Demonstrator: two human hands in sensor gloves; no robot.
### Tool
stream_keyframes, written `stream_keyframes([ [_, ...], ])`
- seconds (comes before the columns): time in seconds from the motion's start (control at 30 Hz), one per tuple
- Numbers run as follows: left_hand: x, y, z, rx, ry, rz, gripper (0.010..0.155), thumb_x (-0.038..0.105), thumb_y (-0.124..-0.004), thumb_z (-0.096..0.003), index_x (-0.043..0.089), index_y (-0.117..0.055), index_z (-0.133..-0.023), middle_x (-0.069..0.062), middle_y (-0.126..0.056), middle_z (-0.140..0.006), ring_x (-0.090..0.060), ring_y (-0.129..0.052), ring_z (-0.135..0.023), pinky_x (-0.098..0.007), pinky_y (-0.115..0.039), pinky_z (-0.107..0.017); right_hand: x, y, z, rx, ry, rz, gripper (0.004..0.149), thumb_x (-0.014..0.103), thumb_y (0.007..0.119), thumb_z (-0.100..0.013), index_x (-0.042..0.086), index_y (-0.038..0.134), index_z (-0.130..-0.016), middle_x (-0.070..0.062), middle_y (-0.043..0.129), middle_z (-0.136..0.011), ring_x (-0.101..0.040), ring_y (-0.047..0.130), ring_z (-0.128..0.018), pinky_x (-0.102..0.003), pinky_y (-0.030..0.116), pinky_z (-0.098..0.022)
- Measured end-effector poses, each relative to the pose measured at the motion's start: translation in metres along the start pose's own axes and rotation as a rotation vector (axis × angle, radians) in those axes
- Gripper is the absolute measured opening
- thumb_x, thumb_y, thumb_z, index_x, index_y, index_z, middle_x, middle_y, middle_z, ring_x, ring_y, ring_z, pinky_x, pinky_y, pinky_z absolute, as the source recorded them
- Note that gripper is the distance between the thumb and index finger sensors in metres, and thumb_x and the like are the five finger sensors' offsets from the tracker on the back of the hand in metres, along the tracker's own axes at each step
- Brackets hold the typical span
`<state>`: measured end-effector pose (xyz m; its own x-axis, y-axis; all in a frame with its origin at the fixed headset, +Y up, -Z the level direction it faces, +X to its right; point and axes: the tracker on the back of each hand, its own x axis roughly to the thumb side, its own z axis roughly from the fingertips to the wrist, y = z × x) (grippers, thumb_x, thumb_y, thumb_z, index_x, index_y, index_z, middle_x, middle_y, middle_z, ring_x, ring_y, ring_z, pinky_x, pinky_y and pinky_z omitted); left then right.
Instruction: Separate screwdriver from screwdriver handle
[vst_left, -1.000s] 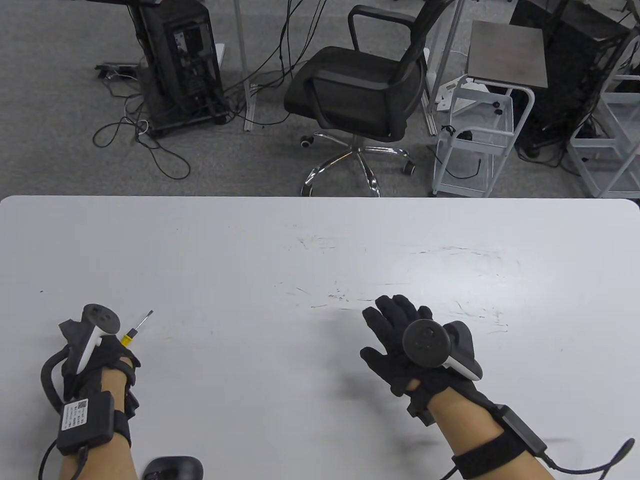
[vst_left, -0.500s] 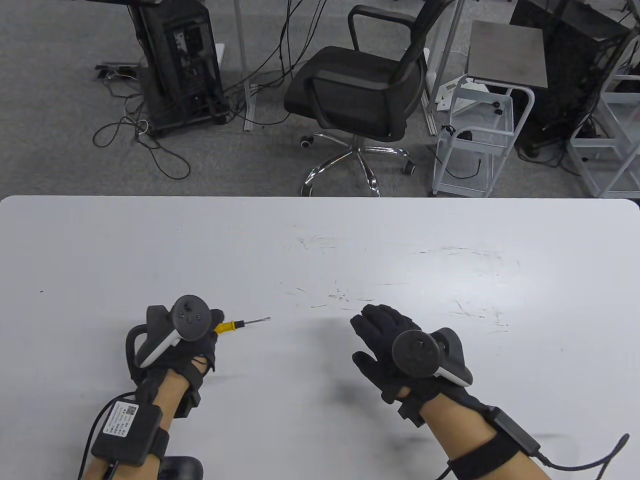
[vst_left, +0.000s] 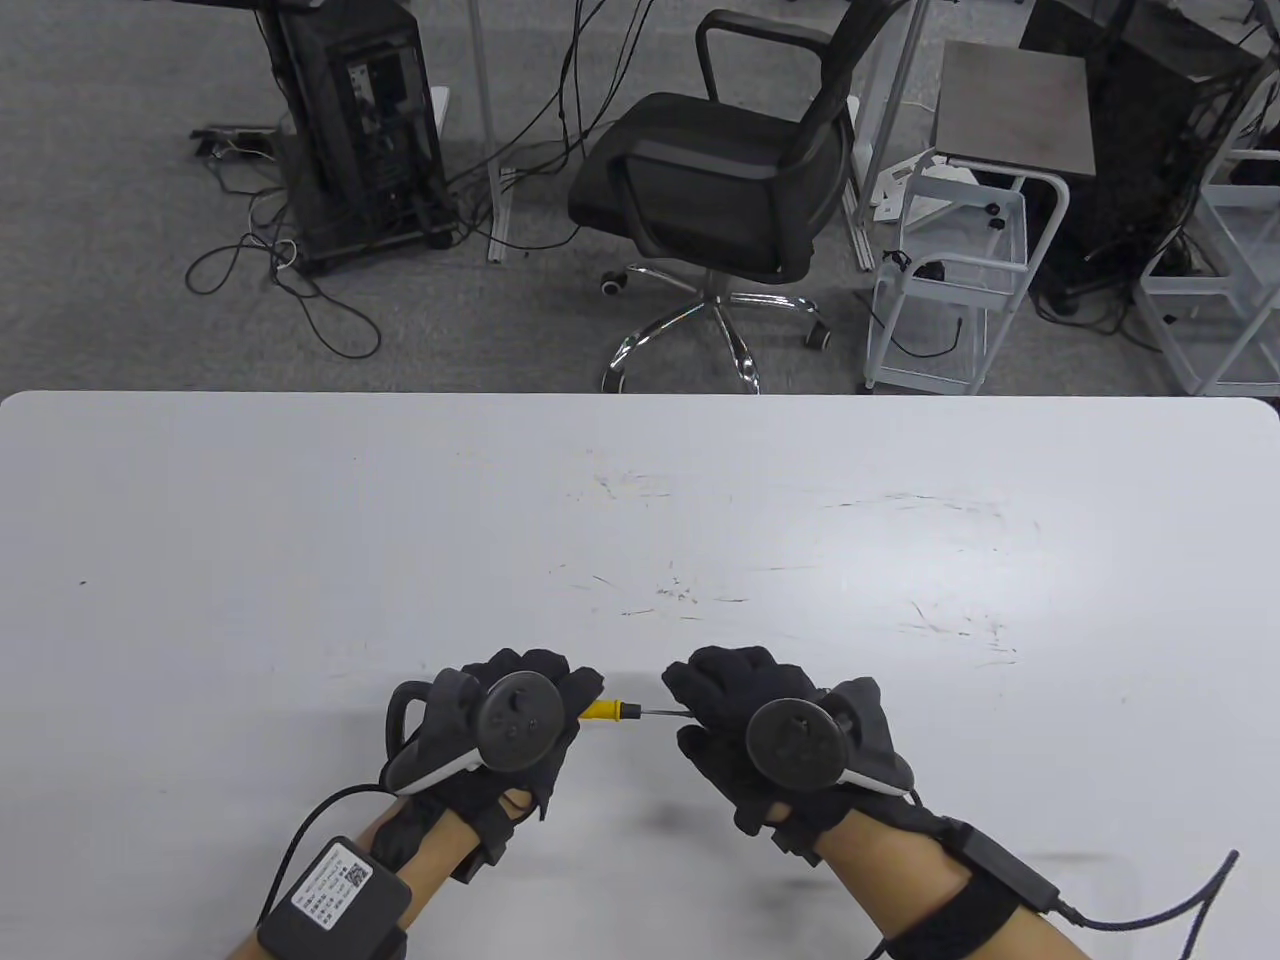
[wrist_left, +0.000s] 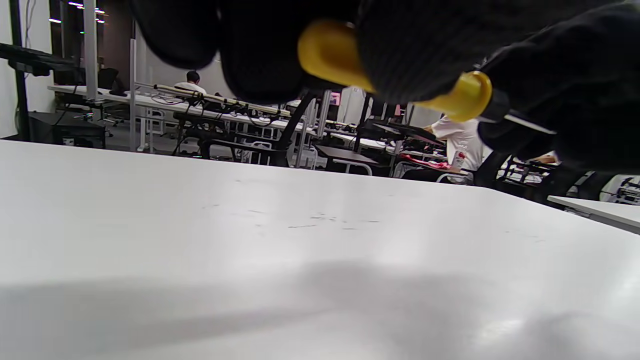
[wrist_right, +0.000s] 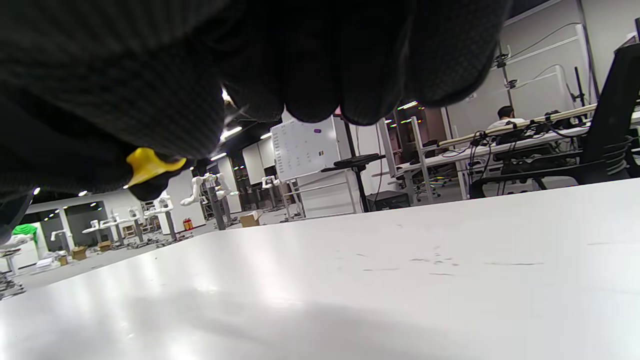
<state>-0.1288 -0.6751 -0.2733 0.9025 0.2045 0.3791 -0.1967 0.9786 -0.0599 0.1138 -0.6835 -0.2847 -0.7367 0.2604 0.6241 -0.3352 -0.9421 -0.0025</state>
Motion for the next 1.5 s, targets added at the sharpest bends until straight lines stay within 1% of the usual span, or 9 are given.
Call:
stream_keyframes([
  [0.17,0.014,-0.002,0.003,0.006,-0.028,-0.006,0.053,0.036,-0.081,-0.0452,0.037,-0.073,-0.098,0.0,-0.069,-0.098,-0.031,-0.082,-0.077,-0.054,-0.065,-0.069,0.006,0.004,0.0,0.01,-0.018,0.01,0.055,0.041,0.087,-0.053,0.017,0.071,-0.101,-0.004,0.068,-0.101,-0.04,0.077,-0.083,-0.054,0.071,-0.06],
  [0.37,0.021,-0.006,0.004,0.009,-0.053,-0.009,0.054,0.037,-0.081,-0.0452,0.034,-0.073,-0.098,0.0,-0.07,-0.098,-0.031,-0.083,-0.076,-0.054,-0.065,-0.069,0.009,0.007,-0.001,0.026,-0.022,0.016,0.049,0.038,0.087,-0.053,0.016,0.077,-0.096,-0.005,0.075,-0.094,-0.038,0.083,-0.074,-0.051,0.075,-0.055],
  [0.43,0.023,-0.007,0.004,-0.001,-0.051,-0.017,0.054,0.037,-0.081,-0.0454,0.034,-0.072,-0.098,0.0,-0.07,-0.098,-0.031,-0.082,-0.076,-0.054,-0.065,-0.069,0.01,0.007,0.0,0.022,-0.026,0.015,0.05,0.039,0.087,-0.053,0.016,0.077,-0.096,-0.005,0.075,-0.094,-0.038,0.083,-0.073,-0.051,0.075,-0.054],
  [0.57,0.024,-0.006,0.005,0.018,-0.045,-0.04,0.054,0.037,-0.081,-0.0452,0.034,-0.073,-0.098,0.0,-0.071,-0.097,-0.031,-0.083,-0.075,-0.054,-0.065,-0.069,0.011,0.007,0.0,0.012,-0.034,0.015,0.05,0.04,0.087,-0.053,0.016,0.076,-0.096,-0.005,0.075,-0.094,-0.038,0.083,-0.073,-0.051,0.075,-0.054],
  [0.87,0.026,-0.005,0.006,0.023,-0.031,-0.069,0.054,0.037,-0.081,-0.0453,0.033,-0.074,-0.098,-0.001,-0.071,-0.096,-0.032,-0.083,-0.074,-0.054,-0.066,-0.068,0.015,0.004,0.001,-0.022,-0.049,0.049,0.047,0.037,0.085,-0.054,0.017,0.08,-0.096,-0.005,0.078,-0.091,-0.037,0.086,-0.069,-0.051,0.077,-0.052],
  [1.03,0.027,-0.007,0.006,0.016,-0.035,-0.076,0.054,0.037,-0.081,-0.0454,0.033,-0.074,-0.098,-0.001,-0.071,-0.096,-0.032,-0.083,-0.074,-0.054,-0.066,-0.068,0.015,0.004,0.001,-0.008,-0.046,0.054,0.046,0.035,0.087,-0.053,0.016,0.083,-0.094,-0.004,0.084,-0.085,-0.035,0.09,-0.063,-0.05,0.08,-0.049],
  [1.27,0.026,-0.004,0.007,0.027,-0.034,-0.065,0.054,0.037,-0.081,-0.0454,0.033,-0.074,-0.099,-0.002,-0.072,-0.096,-0.032,-0.084,-0.073,-0.054,-0.066,-0.068,0.016,0.0,0.003,-0.062,-0.063,0.07,0.046,0.035,0.087,-0.053,0.019,0.08,-0.095,-0.002,0.082,-0.086,-0.035,0.089,-0.066,-0.05,0.079,-0.051],
  [1.4,0.026,-0.005,0.007,0.029,-0.036,-0.066,0.054,0.037,-0.081,-0.0454,0.032,-0.073,-0.099,-0.002,-0.072,-0.096,-0.032,-0.084,-0.073,-0.054,-0.066,-0.068,0.016,-0.001,0.003,-0.073,-0.068,0.1,0.045,0.035,0.088,-0.052,0.02,0.082,-0.094,-0.001,0.081,-0.087,-0.036,0.086,-0.069,-0.051,0.077,-0.052],
  [1.5,0.027,-0.005,0.007,0.026,-0.038,-0.067,0.054,0.037,-0.081,-0.0454,0.032,-0.073,-0.099,-0.002,-0.072,-0.096,-0.031,-0.084,-0.073,-0.054,-0.066,-0.068,0.016,-0.002,0.003,-0.074,-0.064,0.097,0.044,0.035,0.089,-0.052,0.02,0.085,-0.093,-0.001,0.082,-0.086,-0.036,0.086,-0.068,-0.05,0.077,-0.052],
])
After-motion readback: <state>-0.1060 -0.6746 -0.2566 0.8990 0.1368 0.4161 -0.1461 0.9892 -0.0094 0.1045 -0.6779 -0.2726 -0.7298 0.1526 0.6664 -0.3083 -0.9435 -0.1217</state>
